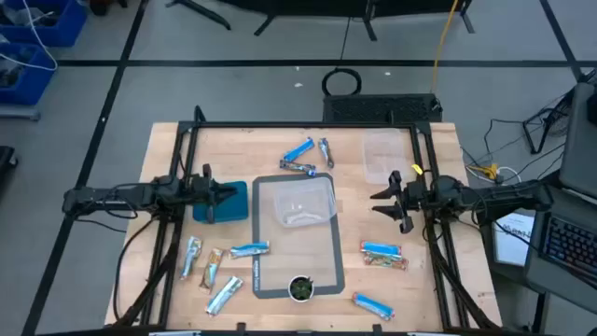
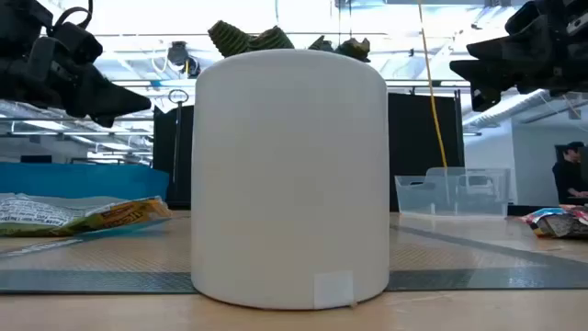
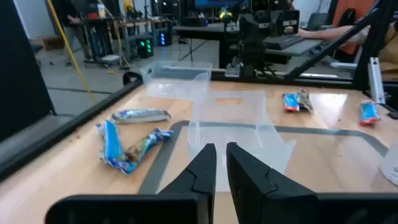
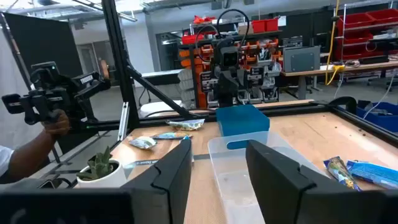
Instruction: Pick and place Granola Bars by type
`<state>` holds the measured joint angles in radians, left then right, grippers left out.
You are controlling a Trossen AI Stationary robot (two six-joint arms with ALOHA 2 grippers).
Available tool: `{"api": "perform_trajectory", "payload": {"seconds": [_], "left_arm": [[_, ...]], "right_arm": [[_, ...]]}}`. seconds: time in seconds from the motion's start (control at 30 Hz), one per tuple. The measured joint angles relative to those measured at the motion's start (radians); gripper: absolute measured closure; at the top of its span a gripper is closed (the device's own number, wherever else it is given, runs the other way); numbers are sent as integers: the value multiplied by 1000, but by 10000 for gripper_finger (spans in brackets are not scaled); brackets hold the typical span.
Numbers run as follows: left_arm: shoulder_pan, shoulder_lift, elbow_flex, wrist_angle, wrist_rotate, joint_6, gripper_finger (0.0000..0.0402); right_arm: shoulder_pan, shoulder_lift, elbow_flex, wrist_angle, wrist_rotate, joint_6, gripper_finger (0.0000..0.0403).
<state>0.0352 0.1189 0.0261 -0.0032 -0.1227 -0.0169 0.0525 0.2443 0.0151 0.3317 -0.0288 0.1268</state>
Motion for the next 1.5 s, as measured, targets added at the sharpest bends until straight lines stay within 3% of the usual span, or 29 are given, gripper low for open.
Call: {"api": "perform_trajectory", "payload": {"seconds": [0.53, 0.8, 0.87, 0.93, 1.0, 1.1, 1.37, 1.5], "left_arm": [[11, -2, -16, 51, 33, -4, 360], [11, -2, -16, 54, 33, -11, 360], [11, -2, -16, 54, 33, -6, 360], [11, -2, -16, 54, 29, 6, 360], [11, -2, -16, 56, 15, 8, 360], [11, -2, -16, 57, 10, 9, 360], [11, -2, -16, 57, 4, 15, 360], [11, -2, -16, 57, -9, 15, 360]], "right_arm": [[0, 0, 0, -26, -2, -137, 259], [0, 0, 0, -25, 7, -97, 259], [0, 9, 12, 17, 108, -60, 259], [-1, 30, 63, -24, 318, -38, 259], [-4, 94, 148, -172, 489, -62, 259], [-31, 228, 311, -190, 563, -93, 259], [-232, 699, 789, -460, 566, -194, 259], [-341, 848, 928, -570, 492, -177, 259]]}}
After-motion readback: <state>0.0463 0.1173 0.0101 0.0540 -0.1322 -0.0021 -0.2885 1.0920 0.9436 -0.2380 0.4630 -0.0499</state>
